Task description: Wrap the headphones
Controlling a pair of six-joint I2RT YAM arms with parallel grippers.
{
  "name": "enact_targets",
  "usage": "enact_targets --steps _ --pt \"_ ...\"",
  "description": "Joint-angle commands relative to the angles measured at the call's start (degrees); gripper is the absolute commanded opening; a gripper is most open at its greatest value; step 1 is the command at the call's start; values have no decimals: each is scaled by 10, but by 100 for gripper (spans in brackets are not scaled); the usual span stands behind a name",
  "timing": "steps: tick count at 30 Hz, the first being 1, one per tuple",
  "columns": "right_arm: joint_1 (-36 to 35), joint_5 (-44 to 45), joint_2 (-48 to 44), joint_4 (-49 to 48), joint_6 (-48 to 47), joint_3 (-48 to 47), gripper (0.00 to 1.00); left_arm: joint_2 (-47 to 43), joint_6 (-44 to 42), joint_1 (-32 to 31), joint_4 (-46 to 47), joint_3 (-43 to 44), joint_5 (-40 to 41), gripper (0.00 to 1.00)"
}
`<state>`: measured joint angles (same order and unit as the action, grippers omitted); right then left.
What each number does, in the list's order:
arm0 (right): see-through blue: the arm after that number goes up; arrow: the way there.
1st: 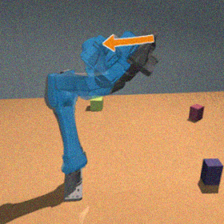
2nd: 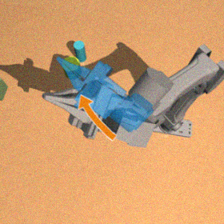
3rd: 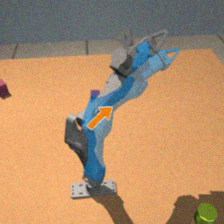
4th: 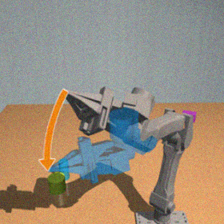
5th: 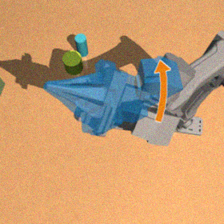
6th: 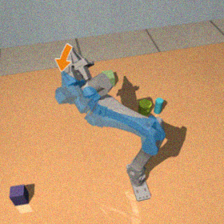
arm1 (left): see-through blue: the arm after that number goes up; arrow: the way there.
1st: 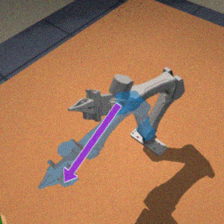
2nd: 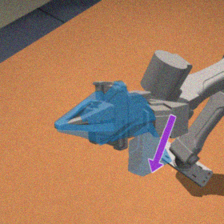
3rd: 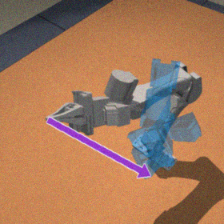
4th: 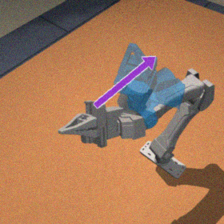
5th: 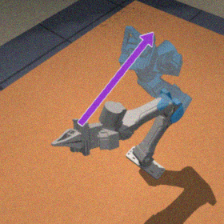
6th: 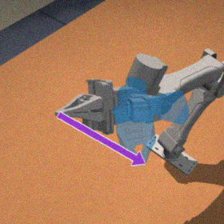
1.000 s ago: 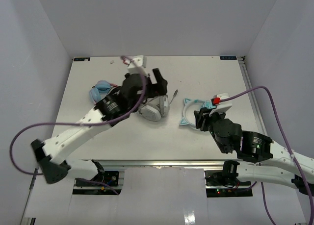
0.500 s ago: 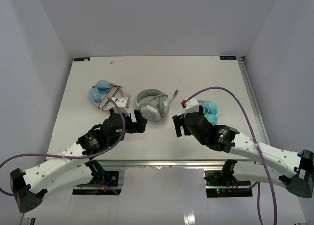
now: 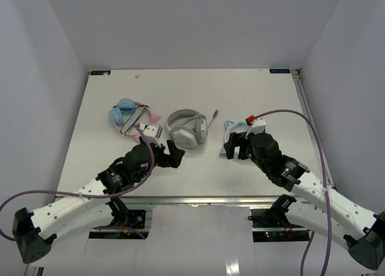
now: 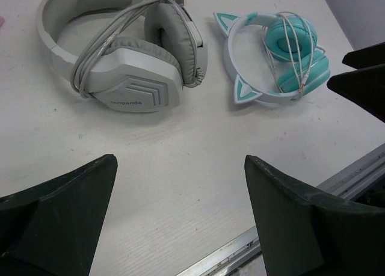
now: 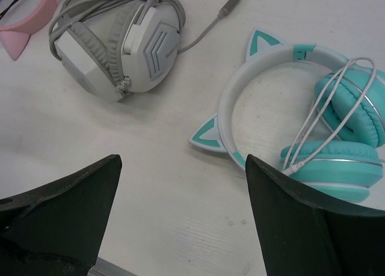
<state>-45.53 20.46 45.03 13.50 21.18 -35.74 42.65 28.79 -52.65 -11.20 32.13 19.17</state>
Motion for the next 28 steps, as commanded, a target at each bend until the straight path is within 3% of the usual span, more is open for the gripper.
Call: enact_targets --steps 1,12,28 --pt "14 -47 4 -39 11 5 90 -6 -9 -3 25 -6 -19 98" --pt "13 -25 -73 -53 11 30 90 -7 -9 -3 25 -8 -12 98" --pt "13 -28 -61 -53 6 29 90 -5 -9 -4 25 -7 -13 98"
